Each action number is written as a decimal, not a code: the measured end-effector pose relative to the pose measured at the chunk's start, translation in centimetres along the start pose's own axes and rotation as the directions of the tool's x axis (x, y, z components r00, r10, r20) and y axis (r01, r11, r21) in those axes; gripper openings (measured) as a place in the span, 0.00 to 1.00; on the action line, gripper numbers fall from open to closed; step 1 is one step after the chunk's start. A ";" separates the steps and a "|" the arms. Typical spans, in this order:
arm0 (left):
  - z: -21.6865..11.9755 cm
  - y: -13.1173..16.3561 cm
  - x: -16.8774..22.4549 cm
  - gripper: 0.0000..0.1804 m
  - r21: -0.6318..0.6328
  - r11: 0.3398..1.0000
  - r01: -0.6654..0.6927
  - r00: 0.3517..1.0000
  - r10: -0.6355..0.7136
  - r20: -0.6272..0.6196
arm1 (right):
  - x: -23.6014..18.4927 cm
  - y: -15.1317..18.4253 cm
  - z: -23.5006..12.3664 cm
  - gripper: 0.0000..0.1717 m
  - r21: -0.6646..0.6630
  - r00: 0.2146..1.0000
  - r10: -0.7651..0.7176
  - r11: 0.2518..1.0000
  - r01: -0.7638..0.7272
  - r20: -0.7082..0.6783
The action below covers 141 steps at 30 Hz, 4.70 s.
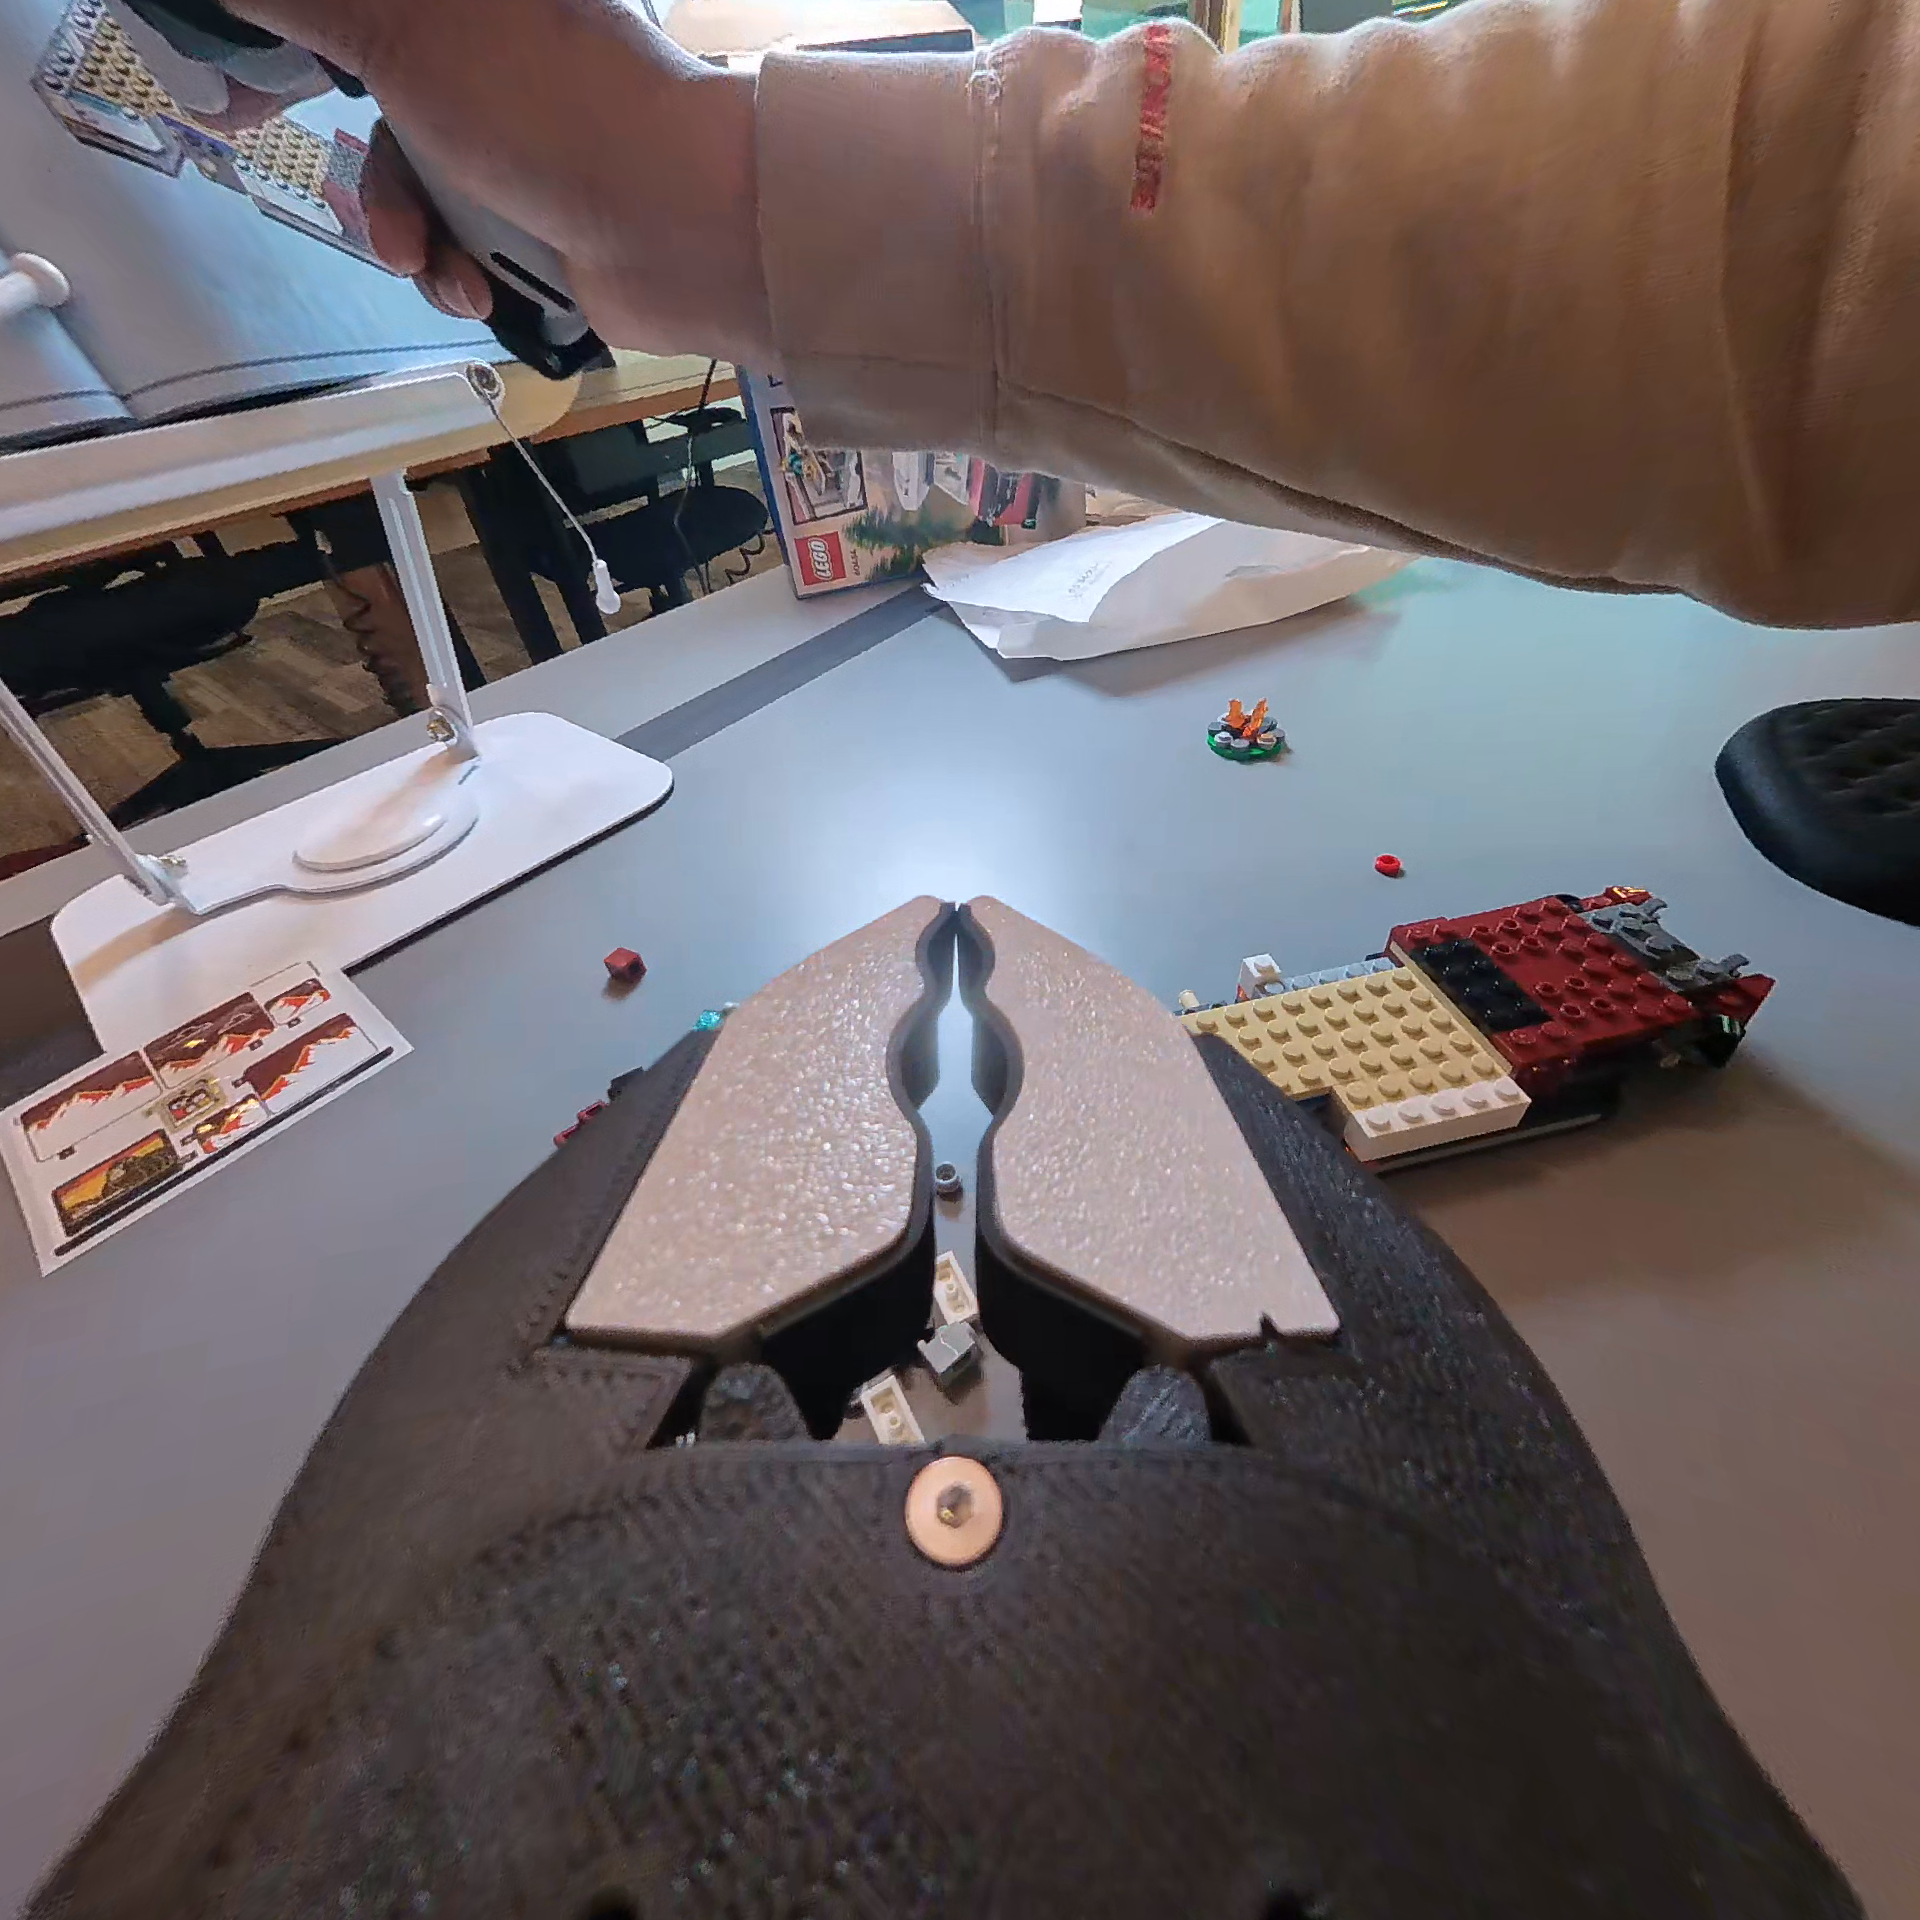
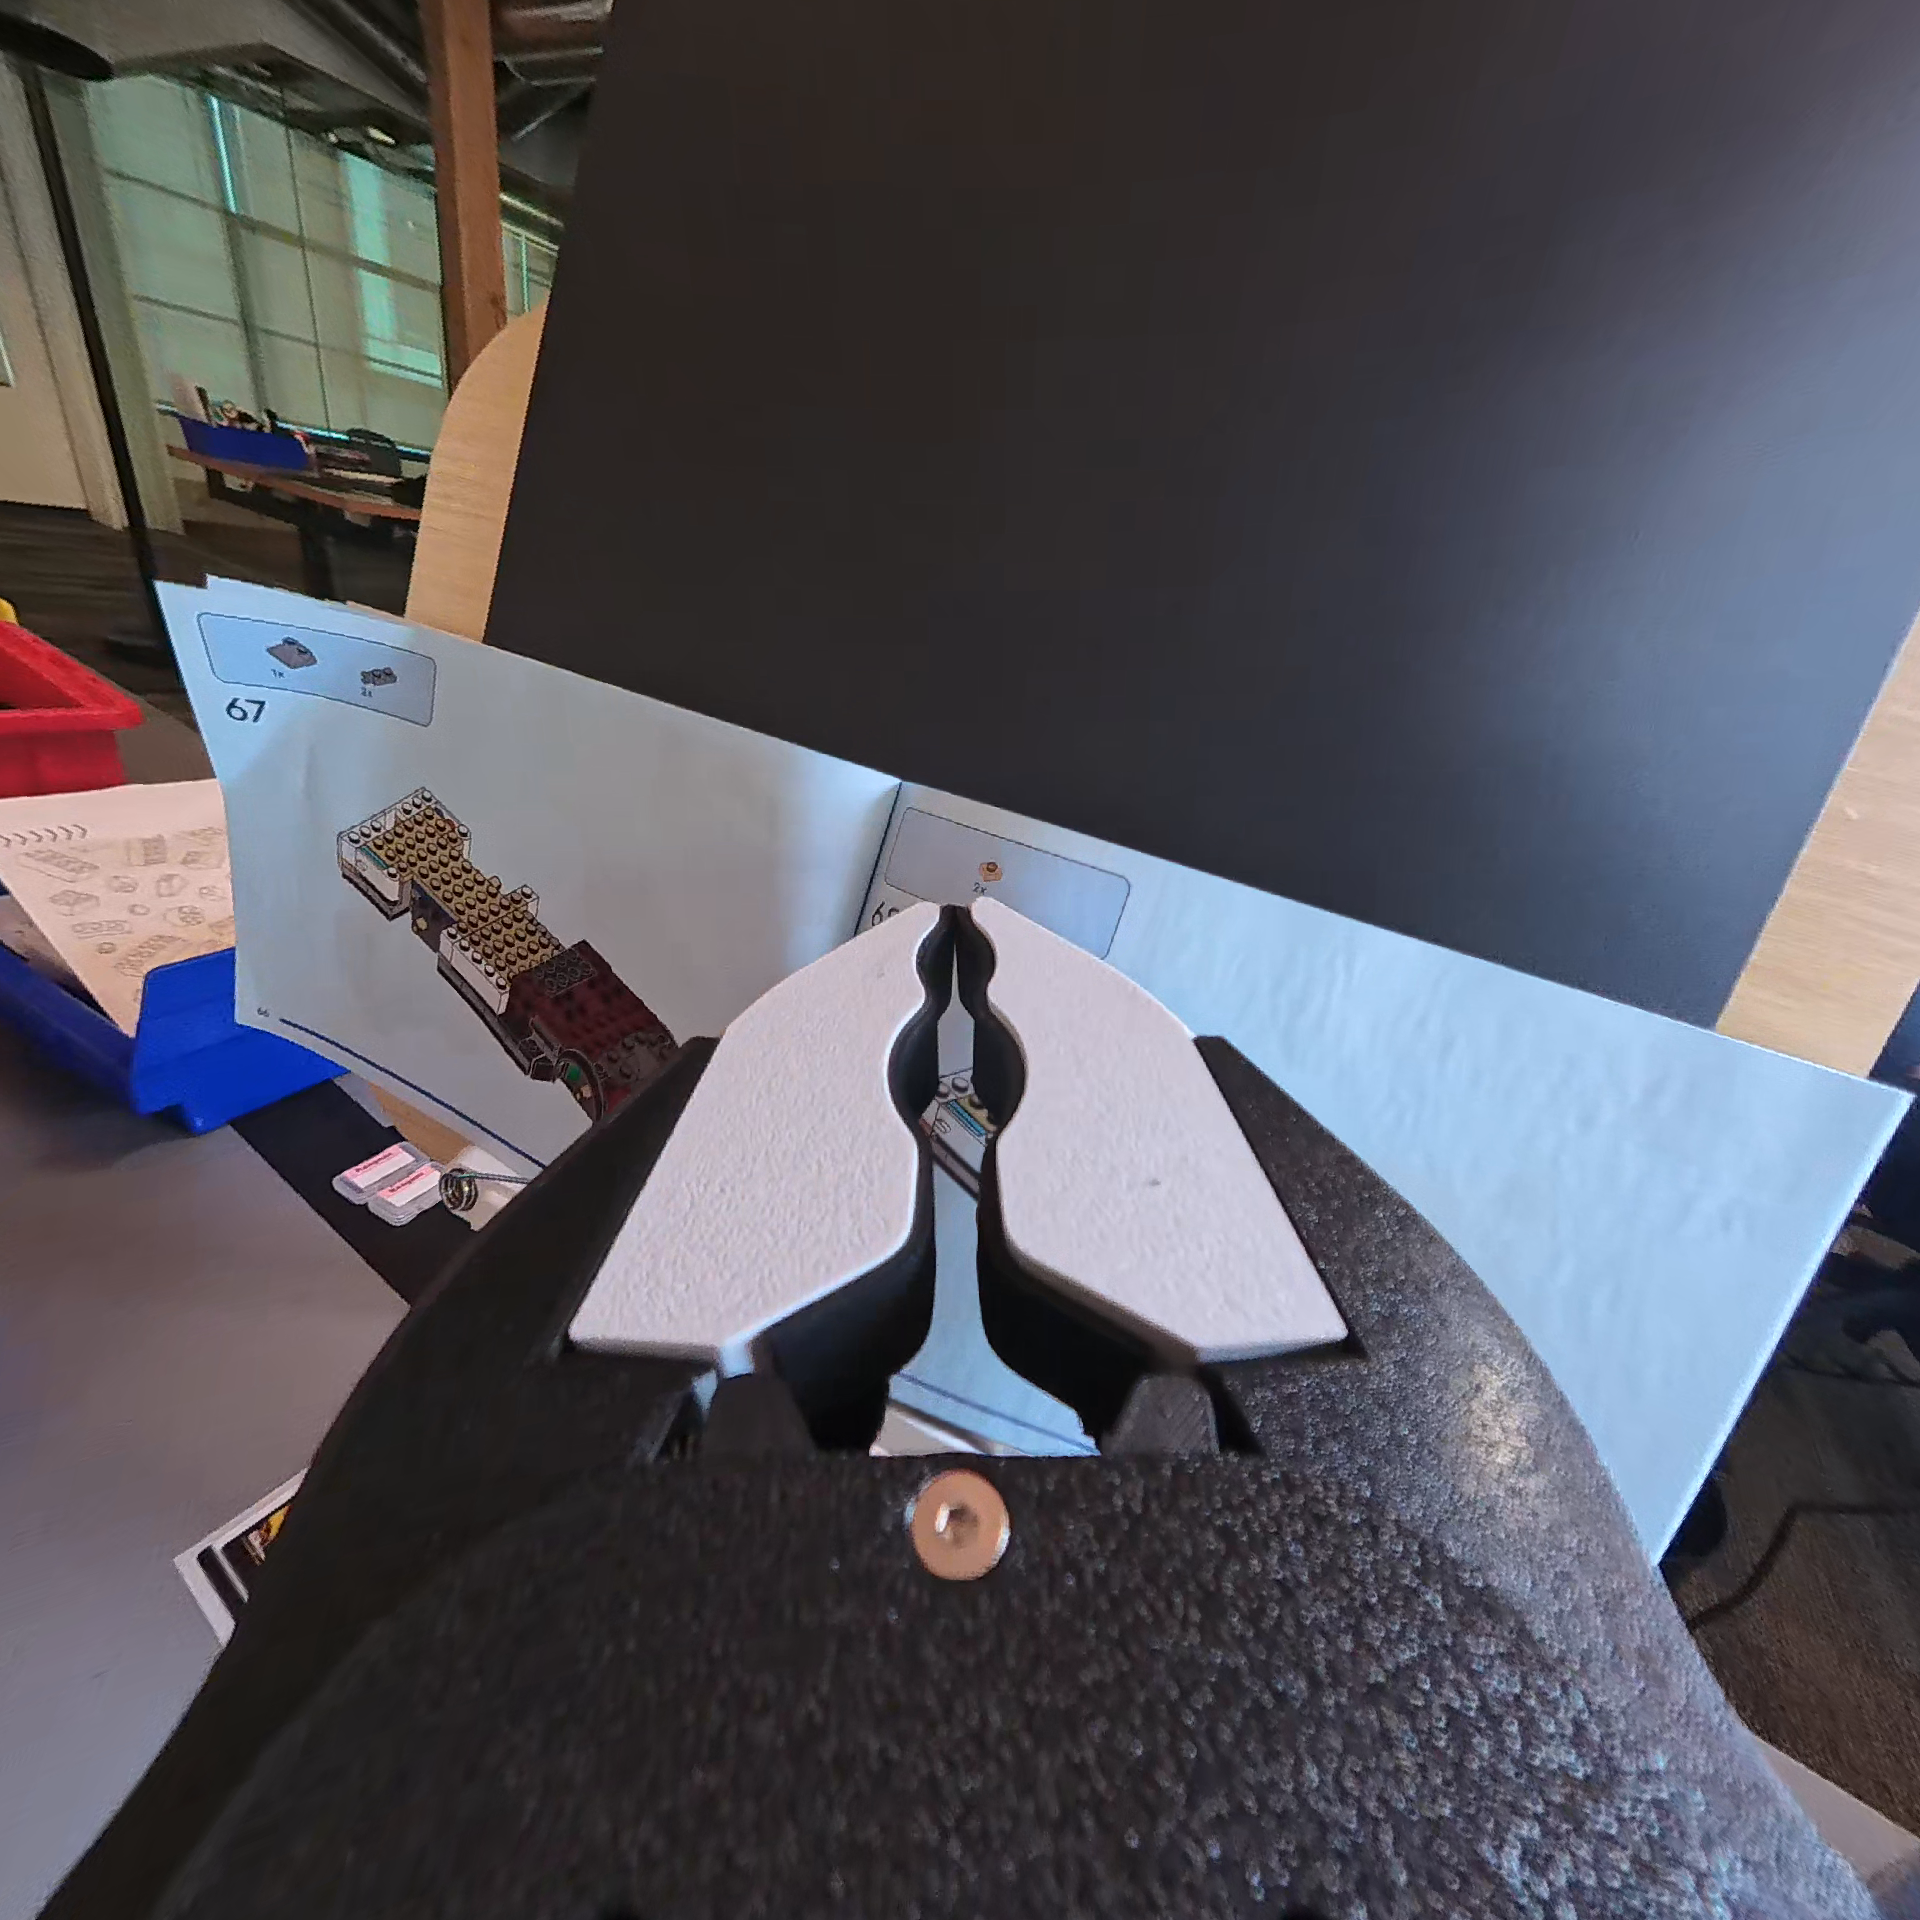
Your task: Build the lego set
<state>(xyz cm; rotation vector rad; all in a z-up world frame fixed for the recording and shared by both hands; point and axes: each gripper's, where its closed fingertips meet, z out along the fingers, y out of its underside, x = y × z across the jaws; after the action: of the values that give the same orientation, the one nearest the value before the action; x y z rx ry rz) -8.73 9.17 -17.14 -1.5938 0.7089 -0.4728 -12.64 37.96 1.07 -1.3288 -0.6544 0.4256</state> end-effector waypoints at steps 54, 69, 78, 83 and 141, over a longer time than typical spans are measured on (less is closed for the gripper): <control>-3.5 -4.4 -3.0 0.00 0.107 0.994 0.002 0.989 -0.018 0.148 | -0.7 7.6 -25.6 0.03 -0.035 0.990 0.124 0.992 -0.122 0.069; -6.1 -0.7 -7.9 0.11 -0.565 0.818 -0.111 0.994 0.080 -0.080 | -3.4 10.4 -30.9 0.03 -0.093 0.961 0.179 0.982 -0.163 0.211; -3.2 7.7 -9.8 0.09 -0.815 0.371 -0.445 0.885 0.041 -0.465 | -4.8 11.8 -31.0 0.00 -0.148 0.958 0.131 0.984 -0.095 0.254; -3.0 9.7 -10.4 0.10 -0.796 0.339 -0.501 0.849 0.016 -0.528 | -5.1 12.1 -31.0 0.00 -0.155 0.958 0.099 0.986 -0.058 0.270; 1.6 2.6 17.5 0.04 -0.190 0.736 -0.650 0.521 0.250 -0.816 | -14.1 19.5 -44.0 0.33 -0.687 0.842 0.161 0.665 0.293 0.515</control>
<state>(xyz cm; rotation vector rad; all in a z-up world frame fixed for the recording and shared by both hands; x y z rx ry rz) 4.57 -1.65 -21.61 -1.5153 2.0064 -0.5729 7.15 0.16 -25.26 -1.9856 -1.4791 0.4951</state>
